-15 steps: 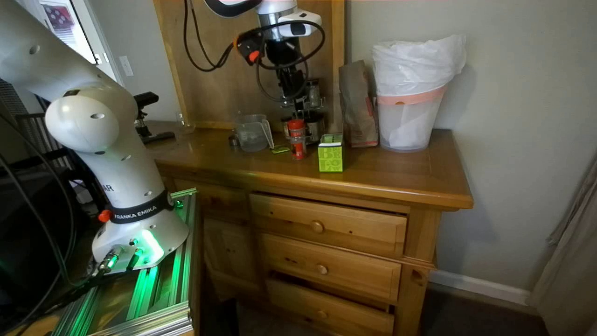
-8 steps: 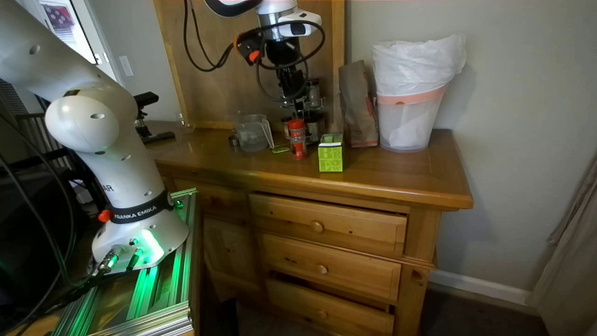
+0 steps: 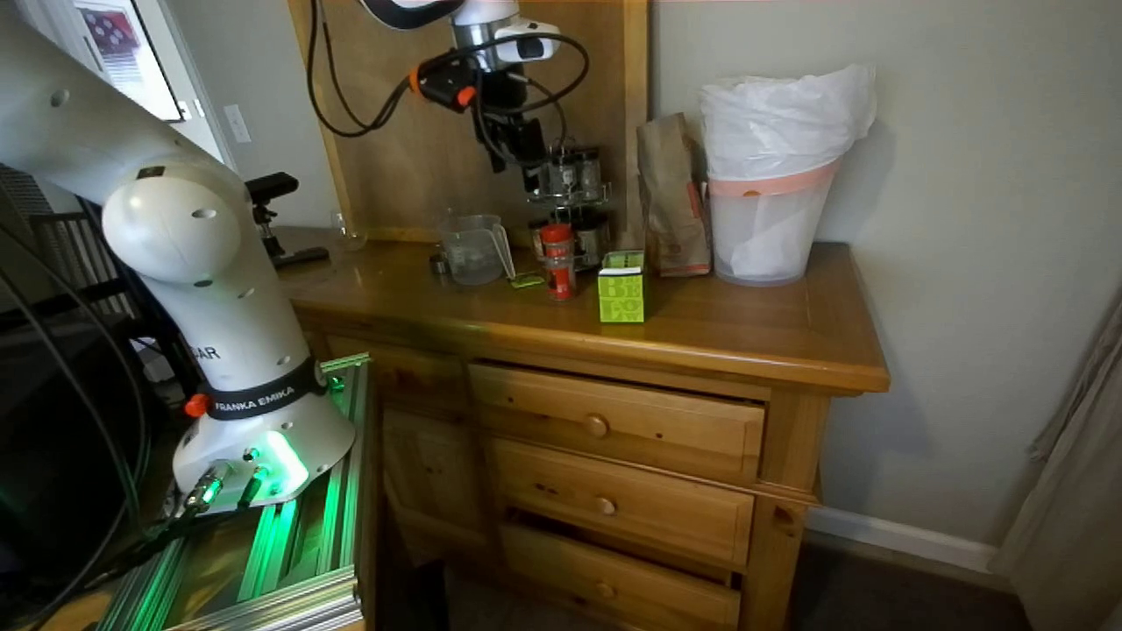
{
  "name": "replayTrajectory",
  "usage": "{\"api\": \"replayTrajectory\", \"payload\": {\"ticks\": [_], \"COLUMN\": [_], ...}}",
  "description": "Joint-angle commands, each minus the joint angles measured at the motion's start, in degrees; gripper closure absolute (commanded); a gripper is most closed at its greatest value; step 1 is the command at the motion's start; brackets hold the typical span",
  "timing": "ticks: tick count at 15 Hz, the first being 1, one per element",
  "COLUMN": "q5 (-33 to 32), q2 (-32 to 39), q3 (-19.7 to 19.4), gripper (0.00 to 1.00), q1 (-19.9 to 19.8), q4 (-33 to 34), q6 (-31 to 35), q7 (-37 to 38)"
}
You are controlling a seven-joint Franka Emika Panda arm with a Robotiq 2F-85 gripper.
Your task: Shift the fork to the counter
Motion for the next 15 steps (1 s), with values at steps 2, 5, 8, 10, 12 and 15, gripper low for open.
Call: {"api": "replayTrajectory", "payload": {"ticks": [2, 5, 8, 10, 12, 15], "q5": [3.09, 3.14, 2.41, 2.29, 1.02, -2.25], "q2": [-10.41, -12.79, -11.95, -12.83, -10.45, -6.47], "q3": [4.22, 6.97, 7.42, 6.92, 10.09, 18.61], "gripper": [0.00, 0.00, 0.00, 0.00, 0.00, 0.00], "q1": [8.26, 13.43, 13.23, 13.29, 13.82, 15.87], "q4": [-3.25, -2.25, -1.42, -1.42, -0.02, 4.78], "q6": [-7.46, -12.23, -11.21, -11.56, -12.17, -13.55], "q7": [-3.13, -5.19, -5.12, -6.83, -5.34, -2.16]}}
